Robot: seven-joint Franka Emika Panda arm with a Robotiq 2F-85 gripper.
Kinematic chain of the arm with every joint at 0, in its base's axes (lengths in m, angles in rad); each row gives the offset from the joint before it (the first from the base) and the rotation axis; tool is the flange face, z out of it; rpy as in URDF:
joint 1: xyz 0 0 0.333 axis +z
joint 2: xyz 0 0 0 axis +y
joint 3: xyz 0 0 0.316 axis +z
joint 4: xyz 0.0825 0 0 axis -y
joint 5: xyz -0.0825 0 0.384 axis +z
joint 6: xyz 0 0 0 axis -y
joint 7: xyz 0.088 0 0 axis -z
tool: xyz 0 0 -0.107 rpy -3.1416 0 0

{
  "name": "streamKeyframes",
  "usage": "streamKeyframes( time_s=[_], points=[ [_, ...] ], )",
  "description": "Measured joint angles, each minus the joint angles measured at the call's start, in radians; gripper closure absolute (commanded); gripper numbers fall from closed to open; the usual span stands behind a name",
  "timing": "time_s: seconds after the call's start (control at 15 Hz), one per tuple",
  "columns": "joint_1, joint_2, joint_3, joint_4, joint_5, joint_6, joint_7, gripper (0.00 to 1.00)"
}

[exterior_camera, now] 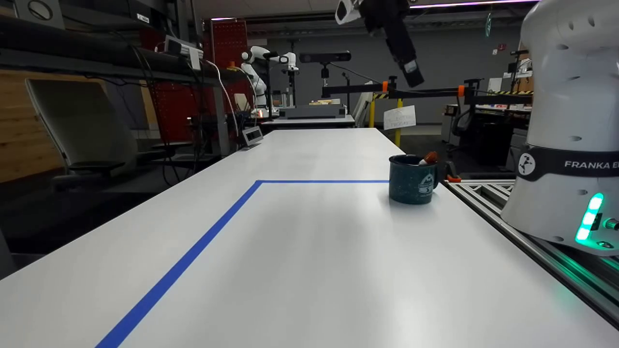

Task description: Remove the marker from the cup

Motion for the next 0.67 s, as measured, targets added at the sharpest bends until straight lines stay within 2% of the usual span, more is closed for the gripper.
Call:
streamKeyframes(
  time_s=[0.13, 0.4, 0.67],
  points=[
    [-0.024, 0.023, -0.021, -0.032, -0.032, 0.040, -0.023, 0.00],
    [-0.094, 0.096, -0.046, -0.070, -0.169, 0.138, -0.030, 0.00],
    [-0.130, 0.169, -0.054, -0.072, -0.246, 0.178, -0.031, 0.00]
  ],
)
